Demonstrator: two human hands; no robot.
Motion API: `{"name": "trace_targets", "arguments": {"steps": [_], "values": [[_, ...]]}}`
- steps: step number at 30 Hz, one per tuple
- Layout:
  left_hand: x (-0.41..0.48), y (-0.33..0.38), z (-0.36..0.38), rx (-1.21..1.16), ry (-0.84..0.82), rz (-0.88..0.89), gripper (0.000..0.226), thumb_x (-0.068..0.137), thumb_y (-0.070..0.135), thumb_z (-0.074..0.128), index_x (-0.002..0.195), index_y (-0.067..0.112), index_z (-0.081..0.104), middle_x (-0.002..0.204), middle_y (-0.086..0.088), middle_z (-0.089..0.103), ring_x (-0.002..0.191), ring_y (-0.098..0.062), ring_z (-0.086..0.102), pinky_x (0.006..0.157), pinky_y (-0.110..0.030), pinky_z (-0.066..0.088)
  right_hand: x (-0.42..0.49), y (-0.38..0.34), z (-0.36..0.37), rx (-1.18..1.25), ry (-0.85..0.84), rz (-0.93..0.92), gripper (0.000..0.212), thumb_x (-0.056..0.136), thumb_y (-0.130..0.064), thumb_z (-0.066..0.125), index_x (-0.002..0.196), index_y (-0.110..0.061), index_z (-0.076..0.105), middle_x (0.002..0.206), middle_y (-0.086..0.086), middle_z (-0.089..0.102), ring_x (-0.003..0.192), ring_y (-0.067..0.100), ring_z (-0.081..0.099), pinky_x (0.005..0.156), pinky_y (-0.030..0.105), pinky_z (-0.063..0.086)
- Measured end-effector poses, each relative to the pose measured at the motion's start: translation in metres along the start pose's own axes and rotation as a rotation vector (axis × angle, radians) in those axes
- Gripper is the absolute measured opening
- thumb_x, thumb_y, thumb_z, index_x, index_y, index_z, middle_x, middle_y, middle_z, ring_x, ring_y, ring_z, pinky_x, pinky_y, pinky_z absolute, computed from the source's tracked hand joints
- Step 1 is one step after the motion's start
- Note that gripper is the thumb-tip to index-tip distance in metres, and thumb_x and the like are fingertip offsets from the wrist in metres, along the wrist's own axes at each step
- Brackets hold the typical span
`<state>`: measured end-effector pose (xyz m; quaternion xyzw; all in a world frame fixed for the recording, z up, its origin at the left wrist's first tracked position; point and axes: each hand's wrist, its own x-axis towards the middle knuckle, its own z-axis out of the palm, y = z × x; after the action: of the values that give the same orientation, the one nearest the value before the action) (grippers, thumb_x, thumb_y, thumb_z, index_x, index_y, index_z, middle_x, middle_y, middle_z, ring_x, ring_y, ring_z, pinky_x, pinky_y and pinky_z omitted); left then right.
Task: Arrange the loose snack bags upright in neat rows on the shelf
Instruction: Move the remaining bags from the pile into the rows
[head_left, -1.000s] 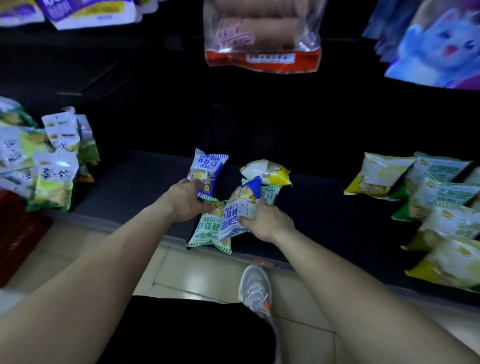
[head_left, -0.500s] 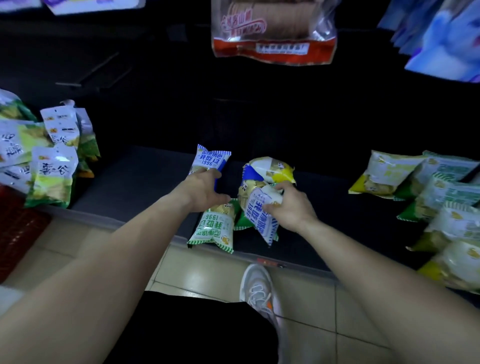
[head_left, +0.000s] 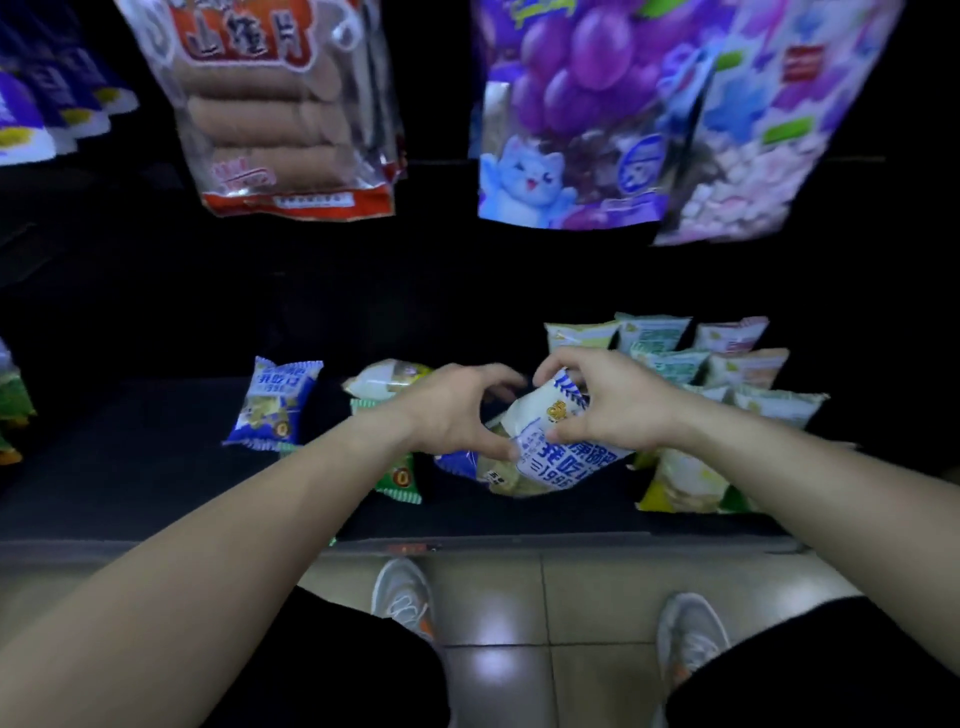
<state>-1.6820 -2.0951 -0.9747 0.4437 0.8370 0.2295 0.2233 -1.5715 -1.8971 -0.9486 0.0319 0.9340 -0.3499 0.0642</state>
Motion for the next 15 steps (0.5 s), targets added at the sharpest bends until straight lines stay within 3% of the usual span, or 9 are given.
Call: {"name": "trace_targets", "arguments": {"steps": [3, 5, 8, 10, 13, 15], "values": [[0.016, 0.025, 0.016, -0.036, -0.041, 0.045, 0.069, 0.06, 0.051, 0.085, 0.121, 0.037, 0.056, 0.104, 0.021, 0.065, 0.095, 0.009, 0.058, 0.083, -0.018, 0.048, -0.022, 0.029, -0.005, 0.089, 0.074, -0.011, 0.045, 0.073, -0.027, 0.086, 0.106, -0.032, 0.056, 0.096, -0.014, 0.07, 0.09, -0.001, 0.067, 0.064, 0.026, 0.058], [0.025, 0.036, 0.024, 0.004, -0.031, 0.061, 0.062, 0.063, 0.054, 0.083, 0.117, 0.039, 0.057, 0.098, 0.022, 0.065, 0.09, 0.006, 0.06, 0.081, -0.023, 0.051, -0.031, 0.045, -0.009, 0.173, 0.091, -0.005, 0.044, 0.074, -0.026, 0.085, 0.107, -0.032, 0.057, 0.097, -0.013, 0.071, 0.09, 0.001, 0.068, 0.064, 0.027, 0.058], [0.037, 0.045, 0.033, -0.001, -0.002, 0.069, 0.048, 0.068, 0.054, 0.08, 0.108, 0.037, 0.059, 0.091, 0.018, 0.067, 0.083, 0.001, 0.063, 0.077, -0.035, 0.055, -0.039, 0.058, -0.016, 0.178, 0.142, -0.023, 0.045, 0.073, -0.035, 0.085, 0.107, -0.038, 0.056, 0.105, -0.016, 0.068, 0.101, -0.004, 0.062, 0.076, 0.028, 0.057], [0.044, 0.047, 0.037, -0.041, -0.005, 0.058, 0.044, 0.069, 0.054, 0.079, 0.104, 0.036, 0.06, 0.092, 0.015, 0.07, 0.084, -0.001, 0.065, 0.077, -0.038, 0.056, -0.043, 0.066, -0.023, 0.112, 0.174, -0.01, 0.056, 0.071, -0.046, 0.085, 0.115, -0.043, 0.052, 0.112, -0.021, 0.061, 0.102, -0.008, 0.057, 0.082, 0.022, 0.051], [0.051, 0.045, 0.041, -0.175, -0.013, 0.028, 0.043, 0.069, 0.049, 0.082, 0.103, 0.031, 0.062, 0.098, 0.013, 0.072, 0.09, -0.004, 0.069, 0.081, -0.04, 0.057, -0.05, 0.084, -0.034, 0.021, 0.128, 0.083, 0.082, 0.065, -0.059, 0.084, 0.136, -0.038, 0.047, 0.121, -0.02, 0.054, 0.105, 0.0, 0.055, 0.078, 0.019, 0.046], [0.055, 0.043, 0.042, -0.274, -0.007, 0.018, 0.047, 0.069, 0.044, 0.084, 0.107, 0.026, 0.063, 0.102, 0.011, 0.073, 0.093, -0.006, 0.069, 0.083, -0.04, 0.058, -0.053, 0.094, -0.039, -0.02, 0.109, 0.11, 0.083, 0.065, -0.056, 0.085, 0.136, -0.034, 0.049, 0.121, -0.016, 0.056, 0.106, 0.005, 0.058, 0.078, 0.02, 0.045]]}}
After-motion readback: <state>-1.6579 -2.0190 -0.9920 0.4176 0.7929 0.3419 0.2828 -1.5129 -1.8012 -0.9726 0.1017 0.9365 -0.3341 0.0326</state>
